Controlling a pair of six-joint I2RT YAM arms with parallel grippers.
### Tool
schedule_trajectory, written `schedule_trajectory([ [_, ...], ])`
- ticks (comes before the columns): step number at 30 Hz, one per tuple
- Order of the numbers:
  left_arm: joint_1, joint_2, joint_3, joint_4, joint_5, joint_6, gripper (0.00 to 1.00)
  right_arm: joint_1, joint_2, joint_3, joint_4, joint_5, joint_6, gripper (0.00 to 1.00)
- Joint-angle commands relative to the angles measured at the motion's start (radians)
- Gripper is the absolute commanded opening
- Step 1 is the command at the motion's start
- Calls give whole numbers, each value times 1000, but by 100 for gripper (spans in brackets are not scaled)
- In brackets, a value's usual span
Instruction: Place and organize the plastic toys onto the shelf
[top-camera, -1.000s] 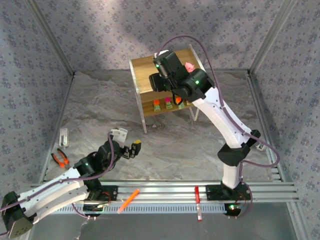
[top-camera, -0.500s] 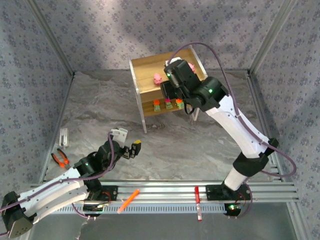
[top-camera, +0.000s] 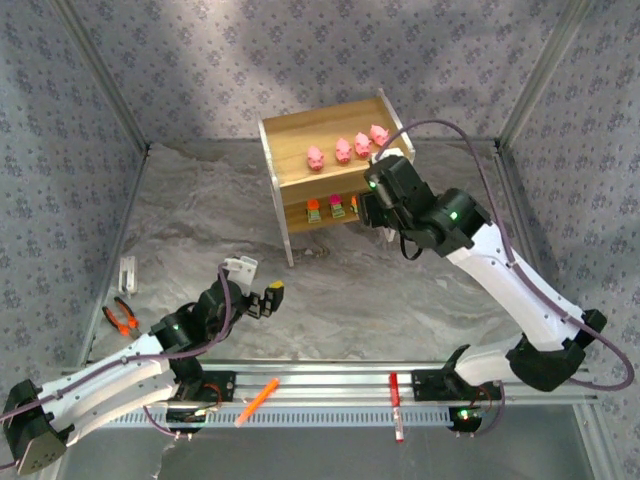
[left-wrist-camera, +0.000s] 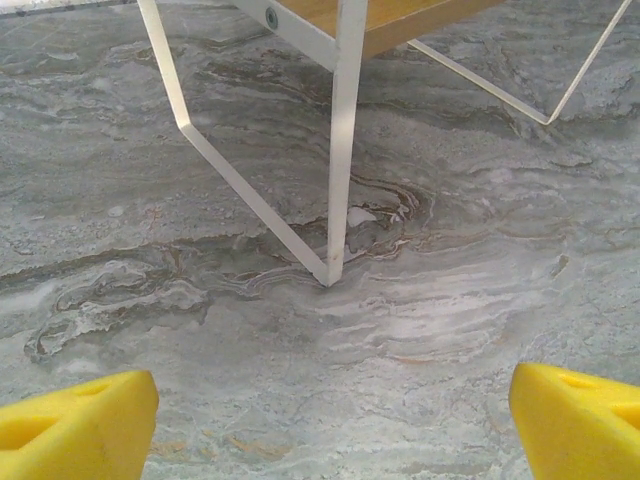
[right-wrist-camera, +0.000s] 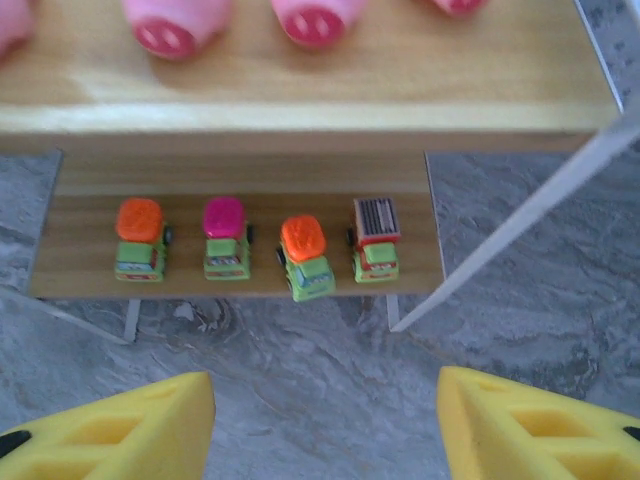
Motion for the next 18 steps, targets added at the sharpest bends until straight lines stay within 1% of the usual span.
schedule_trajectory([
  [1, 7, 6, 7, 24, 9, -5, 91, -14, -55, -71, 23, -3, 53, 62],
  [10, 7, 8, 9, 25, 13, -8, 95, -40, -141, -259, 59, -33, 112, 62],
  [11, 8, 10, 9, 26, 15, -6, 99, -42, -148, -275, 63, -35, 117, 62],
  [14, 7, 18, 11, 27, 19, -7, 100, -47, -162, -317, 77, -45, 129, 63],
  [18, 7, 18, 12, 26, 17, -6, 99, -52, -174, -363, 93, -58, 143, 67],
])
